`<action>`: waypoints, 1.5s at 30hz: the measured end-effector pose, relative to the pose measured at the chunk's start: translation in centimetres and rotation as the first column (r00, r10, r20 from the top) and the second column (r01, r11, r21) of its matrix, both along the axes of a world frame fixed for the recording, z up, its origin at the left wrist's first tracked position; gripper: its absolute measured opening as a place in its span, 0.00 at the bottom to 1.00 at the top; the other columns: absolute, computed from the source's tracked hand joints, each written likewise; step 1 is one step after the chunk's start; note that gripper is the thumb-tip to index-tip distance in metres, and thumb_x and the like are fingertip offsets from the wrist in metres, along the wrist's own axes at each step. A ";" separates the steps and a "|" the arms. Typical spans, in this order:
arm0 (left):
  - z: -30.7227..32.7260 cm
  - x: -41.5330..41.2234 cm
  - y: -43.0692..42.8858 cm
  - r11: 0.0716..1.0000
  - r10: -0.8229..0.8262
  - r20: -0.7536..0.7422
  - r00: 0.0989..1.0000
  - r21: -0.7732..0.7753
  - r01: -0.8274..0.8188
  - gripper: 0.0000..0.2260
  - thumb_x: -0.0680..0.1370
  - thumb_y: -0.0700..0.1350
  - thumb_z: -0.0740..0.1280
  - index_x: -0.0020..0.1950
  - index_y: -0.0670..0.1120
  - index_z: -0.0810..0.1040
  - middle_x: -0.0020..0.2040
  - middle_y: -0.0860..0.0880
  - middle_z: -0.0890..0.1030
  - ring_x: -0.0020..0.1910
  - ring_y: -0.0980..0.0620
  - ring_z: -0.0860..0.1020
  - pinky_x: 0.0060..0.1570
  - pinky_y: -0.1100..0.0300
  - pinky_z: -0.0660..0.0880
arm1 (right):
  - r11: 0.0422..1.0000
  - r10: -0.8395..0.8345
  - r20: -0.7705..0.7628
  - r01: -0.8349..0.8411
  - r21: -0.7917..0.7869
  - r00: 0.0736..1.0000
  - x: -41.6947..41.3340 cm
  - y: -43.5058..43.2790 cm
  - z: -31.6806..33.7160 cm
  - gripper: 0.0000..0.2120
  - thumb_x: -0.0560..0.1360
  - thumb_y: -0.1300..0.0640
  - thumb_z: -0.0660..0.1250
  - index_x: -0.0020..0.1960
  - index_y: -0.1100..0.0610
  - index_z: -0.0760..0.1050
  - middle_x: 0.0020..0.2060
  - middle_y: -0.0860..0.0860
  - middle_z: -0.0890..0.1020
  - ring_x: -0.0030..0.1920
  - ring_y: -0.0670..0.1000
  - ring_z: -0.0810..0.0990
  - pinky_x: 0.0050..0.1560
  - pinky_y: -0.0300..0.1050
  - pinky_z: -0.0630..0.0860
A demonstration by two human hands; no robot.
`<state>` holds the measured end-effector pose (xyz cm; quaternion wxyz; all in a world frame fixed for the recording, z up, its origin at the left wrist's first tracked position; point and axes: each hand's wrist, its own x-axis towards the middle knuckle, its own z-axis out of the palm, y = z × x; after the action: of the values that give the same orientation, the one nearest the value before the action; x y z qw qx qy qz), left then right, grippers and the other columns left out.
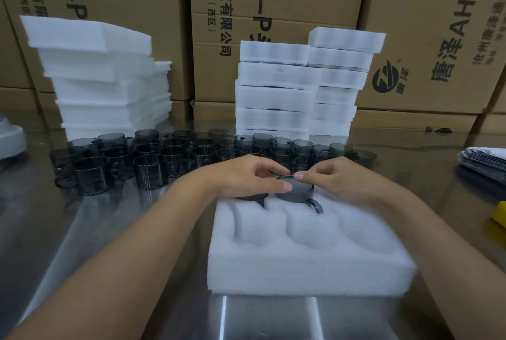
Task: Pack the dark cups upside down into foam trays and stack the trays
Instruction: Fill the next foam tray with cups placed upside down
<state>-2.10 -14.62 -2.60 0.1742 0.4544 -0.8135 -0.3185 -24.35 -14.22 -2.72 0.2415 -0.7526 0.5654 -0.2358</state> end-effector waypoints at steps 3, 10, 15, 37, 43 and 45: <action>0.1 -0.1 0.0 1.000 -0.013 0.001 1.000 0.010 0.013 0.18 0.74 0.58 0.69 0.64 0.59 0.75 0.60 0.60 0.79 0.61 0.63 0.75 0.65 0.60 0.69 | 1.000 0.013 -0.019 -0.013 0.007 1.000 0.0 -0.4 0.0 0.17 0.66 0.31 0.67 0.35 0.44 0.81 0.46 0.50 0.83 0.47 0.48 0.80 0.52 0.44 0.73; 0.4 -0.3 0.2 0.999 -0.043 0.016 0.999 0.012 0.042 0.20 0.74 0.56 0.71 0.65 0.58 0.74 0.62 0.58 0.78 0.62 0.60 0.75 0.67 0.55 0.69 | 0.998 0.038 -0.054 -0.035 0.059 0.998 0.2 -0.9 0.1 0.13 0.68 0.37 0.71 0.40 0.47 0.79 0.40 0.41 0.81 0.43 0.41 0.78 0.45 0.37 0.71; 0.5 -0.4 0.2 0.999 -0.039 0.061 0.997 -0.006 0.039 0.20 0.73 0.57 0.71 0.63 0.61 0.74 0.60 0.59 0.78 0.60 0.61 0.75 0.65 0.57 0.70 | 0.995 0.076 -0.109 -0.068 0.077 0.991 0.1 -0.9 0.2 0.12 0.69 0.39 0.71 0.45 0.46 0.78 0.43 0.43 0.82 0.47 0.45 0.79 0.51 0.41 0.73; 0.0 -1.4 0.8 0.995 0.080 0.132 0.988 -0.072 -0.071 0.14 0.80 0.61 0.54 0.47 0.59 0.76 0.42 0.59 0.79 0.45 0.58 0.77 0.50 0.61 0.71 | 0.998 0.014 -0.262 0.004 0.067 0.965 0.6 0.8 0.5 0.28 0.78 0.33 0.48 0.64 0.45 0.77 0.63 0.45 0.77 0.63 0.48 0.74 0.66 0.47 0.67; 0.2 -1.8 0.9 0.990 0.101 0.206 0.973 -0.113 -0.079 0.18 0.81 0.58 0.56 0.61 0.49 0.78 0.56 0.49 0.81 0.55 0.50 0.77 0.60 0.52 0.72 | 0.999 0.042 -0.295 -0.033 0.035 0.955 0.7 1.2 0.7 0.36 0.71 0.27 0.46 0.59 0.51 0.78 0.57 0.47 0.80 0.58 0.49 0.77 0.62 0.46 0.70; 0.3 -1.9 0.9 0.990 0.096 0.222 0.970 -0.118 -0.071 0.19 0.81 0.57 0.56 0.62 0.48 0.77 0.57 0.46 0.80 0.56 0.48 0.77 0.60 0.50 0.72 | 0.999 0.046 -0.328 -0.044 0.012 0.944 0.7 1.0 0.8 0.37 0.69 0.26 0.48 0.49 0.56 0.77 0.46 0.50 0.80 0.46 0.51 0.77 0.50 0.46 0.71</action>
<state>-3.99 -13.77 -2.31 0.1176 0.5117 -0.8243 -0.2119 -23.62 -13.26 -1.93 0.1511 -0.7935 0.5810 -0.1004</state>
